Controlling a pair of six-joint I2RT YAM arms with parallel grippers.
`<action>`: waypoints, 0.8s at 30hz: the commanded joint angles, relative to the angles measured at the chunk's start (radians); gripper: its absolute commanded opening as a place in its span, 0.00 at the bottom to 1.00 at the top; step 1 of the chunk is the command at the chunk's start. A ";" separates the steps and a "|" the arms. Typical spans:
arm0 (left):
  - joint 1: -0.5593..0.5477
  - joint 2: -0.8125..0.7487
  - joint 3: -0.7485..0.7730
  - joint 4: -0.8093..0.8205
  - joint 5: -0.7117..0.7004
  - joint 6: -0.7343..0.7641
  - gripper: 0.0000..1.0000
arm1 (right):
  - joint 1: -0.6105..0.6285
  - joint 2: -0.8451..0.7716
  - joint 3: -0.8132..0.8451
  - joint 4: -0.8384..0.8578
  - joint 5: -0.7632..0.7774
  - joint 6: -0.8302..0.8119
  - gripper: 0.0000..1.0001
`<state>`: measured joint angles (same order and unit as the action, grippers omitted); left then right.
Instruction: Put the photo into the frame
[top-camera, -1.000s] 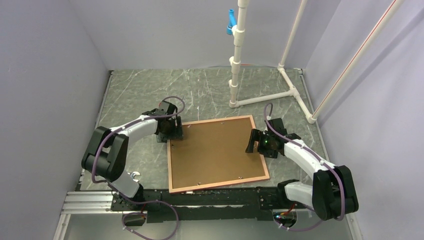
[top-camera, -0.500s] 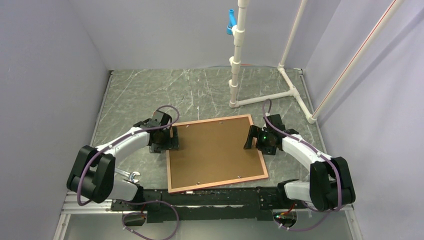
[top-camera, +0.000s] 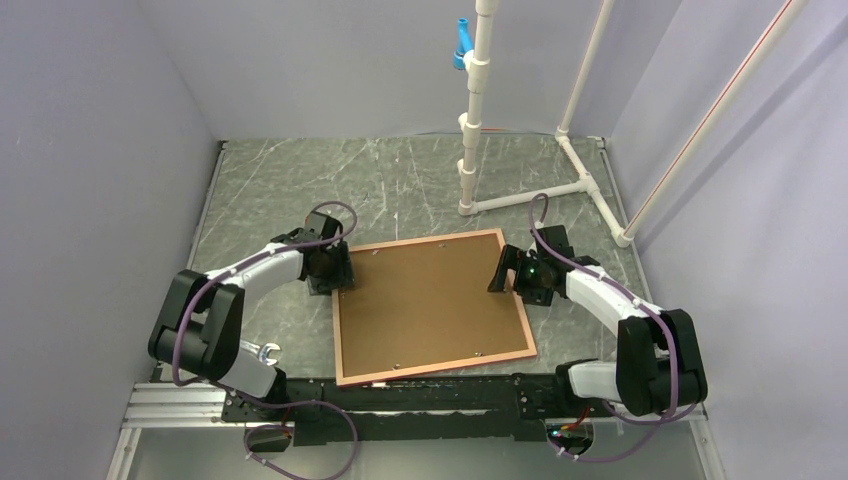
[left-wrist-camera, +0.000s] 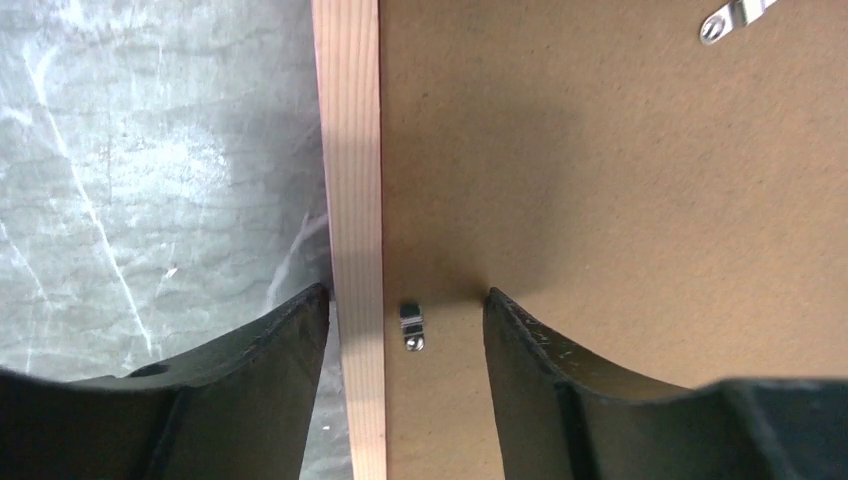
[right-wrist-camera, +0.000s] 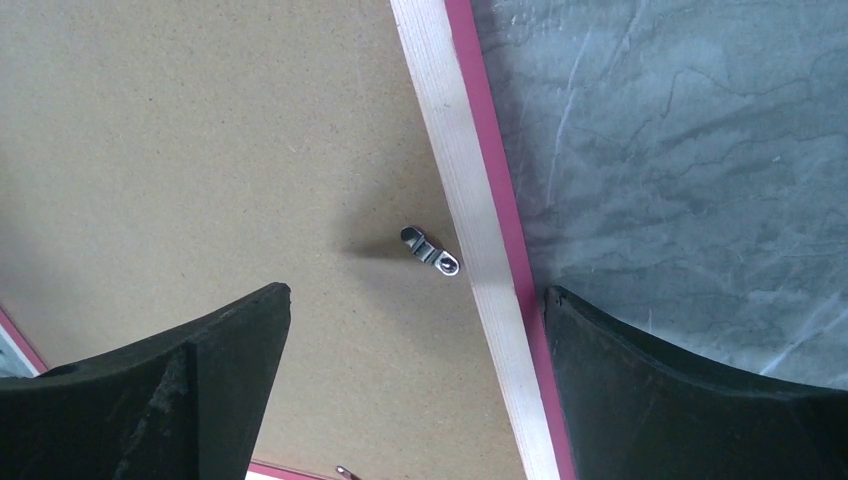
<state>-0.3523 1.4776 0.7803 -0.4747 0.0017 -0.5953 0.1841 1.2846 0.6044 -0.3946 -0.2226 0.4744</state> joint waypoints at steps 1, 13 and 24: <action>0.009 0.046 0.020 0.030 -0.022 0.014 0.57 | -0.010 0.009 0.001 0.041 -0.029 -0.007 1.00; 0.009 -0.026 -0.032 0.043 0.040 0.032 0.06 | -0.014 0.002 0.000 0.033 -0.072 -0.006 1.00; 0.034 -0.140 -0.018 0.025 0.160 0.023 0.28 | -0.012 0.035 -0.020 0.034 -0.120 -0.020 0.98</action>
<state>-0.3283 1.4269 0.7563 -0.4572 0.0071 -0.5690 0.1669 1.2903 0.6014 -0.3798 -0.2722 0.4553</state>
